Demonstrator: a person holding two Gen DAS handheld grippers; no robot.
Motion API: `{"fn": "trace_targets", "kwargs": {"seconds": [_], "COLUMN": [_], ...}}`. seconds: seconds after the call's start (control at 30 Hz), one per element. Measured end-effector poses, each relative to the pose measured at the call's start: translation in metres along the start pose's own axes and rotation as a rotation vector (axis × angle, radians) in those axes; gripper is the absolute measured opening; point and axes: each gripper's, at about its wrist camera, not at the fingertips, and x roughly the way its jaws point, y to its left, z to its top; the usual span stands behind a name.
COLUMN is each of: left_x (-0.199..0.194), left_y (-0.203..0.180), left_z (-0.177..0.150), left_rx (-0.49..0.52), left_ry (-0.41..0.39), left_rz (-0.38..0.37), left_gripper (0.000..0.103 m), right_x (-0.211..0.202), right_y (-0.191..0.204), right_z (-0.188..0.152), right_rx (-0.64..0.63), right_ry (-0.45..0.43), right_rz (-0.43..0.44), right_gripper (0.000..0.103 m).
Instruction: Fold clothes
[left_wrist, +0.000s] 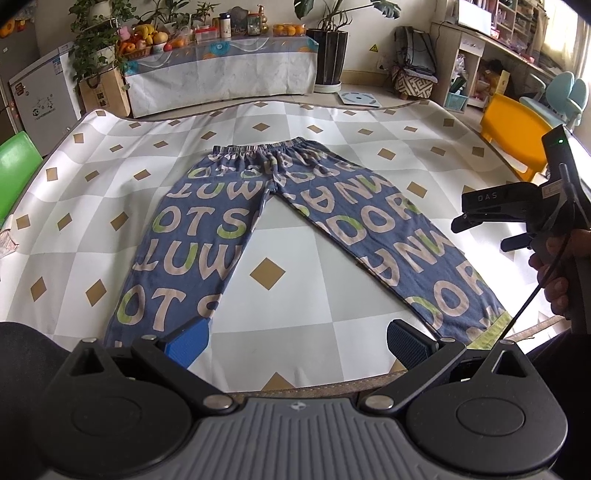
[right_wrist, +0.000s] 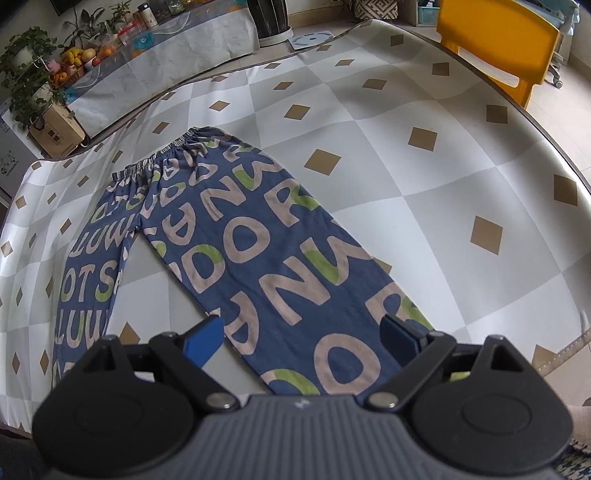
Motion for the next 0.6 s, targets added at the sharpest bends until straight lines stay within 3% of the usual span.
{"fn": "trace_targets", "kwargs": {"seconds": [0.6], "left_x": [-0.006], "left_y": [-0.016], "left_z": [-0.001], "left_rx": [0.066], "left_ry": [-0.046], "left_rz": [0.019], "left_gripper": [0.103], "right_x": [0.002], "right_y": [0.002], "right_z": [0.0], "right_rx": [-0.004], "right_ry": [0.008], "right_rz": [-0.008], "right_gripper": [0.091]}}
